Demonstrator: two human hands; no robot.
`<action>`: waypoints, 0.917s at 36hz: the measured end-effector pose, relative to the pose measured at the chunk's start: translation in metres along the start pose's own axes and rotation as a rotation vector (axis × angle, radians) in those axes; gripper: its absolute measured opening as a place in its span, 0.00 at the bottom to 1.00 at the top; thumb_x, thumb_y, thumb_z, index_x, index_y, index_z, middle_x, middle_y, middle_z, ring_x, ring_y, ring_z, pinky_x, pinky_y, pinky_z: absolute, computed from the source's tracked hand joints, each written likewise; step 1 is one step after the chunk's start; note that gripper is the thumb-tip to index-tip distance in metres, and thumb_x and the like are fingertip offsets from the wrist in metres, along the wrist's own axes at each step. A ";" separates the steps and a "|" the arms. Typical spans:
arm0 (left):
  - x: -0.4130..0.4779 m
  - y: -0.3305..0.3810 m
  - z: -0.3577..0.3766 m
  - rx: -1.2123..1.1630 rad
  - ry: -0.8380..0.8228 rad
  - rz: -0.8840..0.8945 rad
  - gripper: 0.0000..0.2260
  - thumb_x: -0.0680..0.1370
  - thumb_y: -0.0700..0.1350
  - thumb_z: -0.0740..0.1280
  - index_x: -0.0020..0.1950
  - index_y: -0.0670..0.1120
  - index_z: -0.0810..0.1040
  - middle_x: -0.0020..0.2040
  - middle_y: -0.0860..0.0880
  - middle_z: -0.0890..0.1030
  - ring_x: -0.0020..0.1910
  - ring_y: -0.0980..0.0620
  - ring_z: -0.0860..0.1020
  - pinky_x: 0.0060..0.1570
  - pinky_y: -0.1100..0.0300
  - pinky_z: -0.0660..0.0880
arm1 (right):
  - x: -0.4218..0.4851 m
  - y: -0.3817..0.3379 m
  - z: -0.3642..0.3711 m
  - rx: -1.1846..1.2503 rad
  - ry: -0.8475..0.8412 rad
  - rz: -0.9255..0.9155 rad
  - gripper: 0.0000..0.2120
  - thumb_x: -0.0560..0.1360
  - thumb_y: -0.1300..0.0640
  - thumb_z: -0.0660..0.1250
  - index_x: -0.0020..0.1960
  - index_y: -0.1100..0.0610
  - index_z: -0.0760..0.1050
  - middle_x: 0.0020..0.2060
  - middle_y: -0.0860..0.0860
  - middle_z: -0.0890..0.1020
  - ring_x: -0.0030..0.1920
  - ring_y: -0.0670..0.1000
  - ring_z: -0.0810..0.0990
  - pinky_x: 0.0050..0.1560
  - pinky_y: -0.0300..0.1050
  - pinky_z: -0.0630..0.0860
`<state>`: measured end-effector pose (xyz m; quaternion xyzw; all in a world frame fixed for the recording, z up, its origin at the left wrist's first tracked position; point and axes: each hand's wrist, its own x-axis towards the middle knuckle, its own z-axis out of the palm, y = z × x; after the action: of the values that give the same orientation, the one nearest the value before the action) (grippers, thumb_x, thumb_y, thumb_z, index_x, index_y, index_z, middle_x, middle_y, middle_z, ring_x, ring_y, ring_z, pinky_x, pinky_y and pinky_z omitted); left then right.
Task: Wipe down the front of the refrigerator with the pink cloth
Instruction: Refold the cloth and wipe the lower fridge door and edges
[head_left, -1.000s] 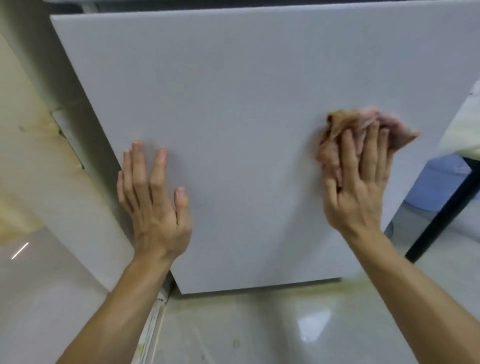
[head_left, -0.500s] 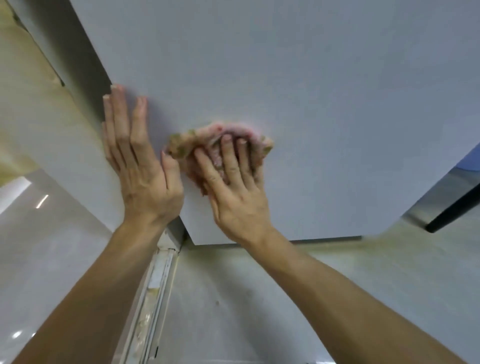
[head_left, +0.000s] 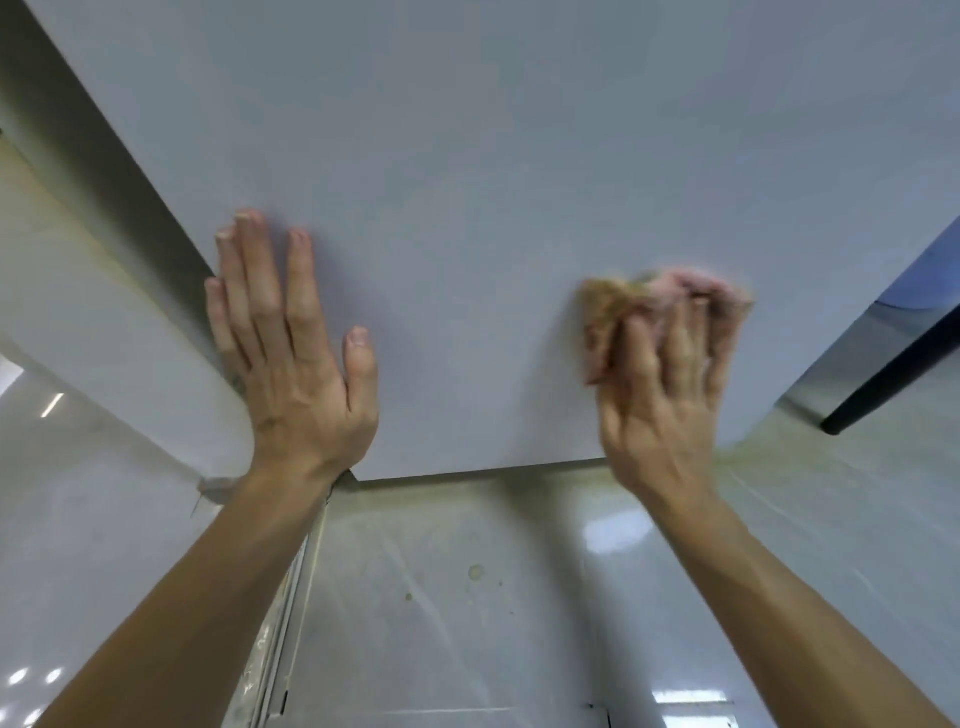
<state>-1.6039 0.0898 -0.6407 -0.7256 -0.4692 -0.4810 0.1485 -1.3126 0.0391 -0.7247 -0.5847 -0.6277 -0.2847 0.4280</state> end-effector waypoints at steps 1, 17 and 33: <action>-0.003 0.001 0.003 0.001 -0.011 -0.002 0.30 0.83 0.45 0.59 0.82 0.33 0.57 0.81 0.28 0.56 0.82 0.31 0.51 0.82 0.40 0.44 | -0.001 0.015 -0.006 -0.011 0.009 0.040 0.37 0.84 0.54 0.64 0.86 0.49 0.47 0.85 0.53 0.46 0.84 0.56 0.45 0.82 0.66 0.45; -0.008 -0.002 0.006 -0.036 -0.020 0.016 0.28 0.84 0.42 0.58 0.81 0.32 0.56 0.81 0.27 0.55 0.81 0.29 0.50 0.82 0.39 0.45 | 0.052 -0.046 0.023 0.255 0.237 0.431 0.31 0.83 0.53 0.56 0.81 0.64 0.52 0.76 0.80 0.49 0.78 0.79 0.45 0.77 0.77 0.41; -0.023 -0.014 -0.001 -0.073 -0.025 -0.052 0.29 0.83 0.40 0.60 0.81 0.30 0.55 0.81 0.27 0.54 0.82 0.29 0.52 0.81 0.34 0.51 | -0.019 -0.185 0.106 0.214 -0.170 -0.286 0.29 0.78 0.56 0.66 0.78 0.56 0.64 0.78 0.51 0.68 0.80 0.55 0.57 0.84 0.47 0.40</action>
<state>-1.6181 0.0839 -0.6632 -0.7239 -0.4719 -0.4925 0.1036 -1.5165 0.0924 -0.7647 -0.4627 -0.7648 -0.2239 0.3884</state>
